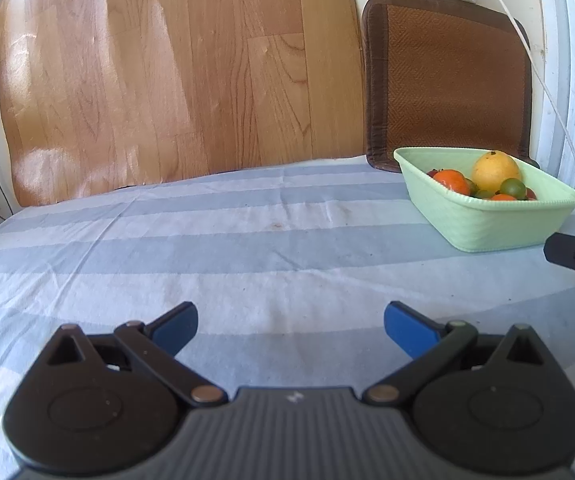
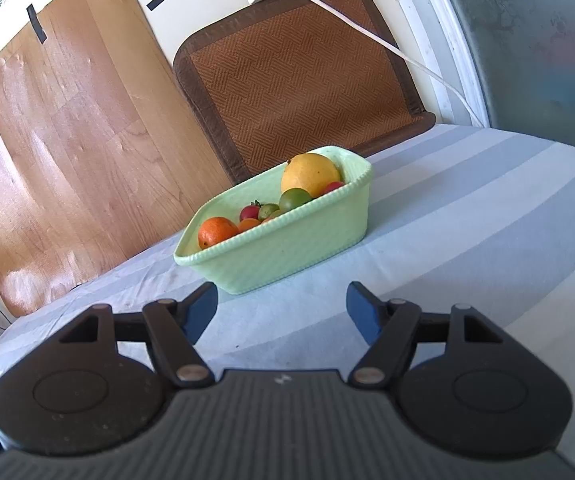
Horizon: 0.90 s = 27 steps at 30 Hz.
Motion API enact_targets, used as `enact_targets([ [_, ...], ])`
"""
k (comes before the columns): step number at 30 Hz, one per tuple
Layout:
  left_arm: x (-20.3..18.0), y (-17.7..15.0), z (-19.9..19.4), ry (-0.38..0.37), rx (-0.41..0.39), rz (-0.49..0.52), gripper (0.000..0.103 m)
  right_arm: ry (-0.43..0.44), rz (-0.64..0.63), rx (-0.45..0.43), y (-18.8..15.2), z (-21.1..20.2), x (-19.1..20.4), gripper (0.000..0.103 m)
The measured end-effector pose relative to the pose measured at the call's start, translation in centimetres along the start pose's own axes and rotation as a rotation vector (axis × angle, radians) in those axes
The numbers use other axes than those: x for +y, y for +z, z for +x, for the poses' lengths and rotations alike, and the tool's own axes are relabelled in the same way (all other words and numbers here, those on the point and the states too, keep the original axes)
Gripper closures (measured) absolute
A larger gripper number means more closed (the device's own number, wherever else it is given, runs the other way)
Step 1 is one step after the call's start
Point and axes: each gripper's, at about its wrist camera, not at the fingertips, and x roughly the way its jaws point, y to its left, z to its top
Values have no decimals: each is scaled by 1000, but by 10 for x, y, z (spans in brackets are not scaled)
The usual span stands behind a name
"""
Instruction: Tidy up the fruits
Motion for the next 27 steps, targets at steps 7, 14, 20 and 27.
enact_targets([
  [7, 1, 0, 1, 3, 10, -7, 0, -1, -1, 1, 0, 0, 0, 29],
  [14, 2, -1, 1, 9, 9, -14, 0, 0, -2, 2, 0, 0, 0, 29],
  [20, 2, -1, 1, 23, 8, -18, 0, 1, 1, 0, 0, 0, 1, 27],
  [27, 3, -2, 1, 37, 17, -21, 0, 4, 7, -4, 0, 0, 0, 26],
])
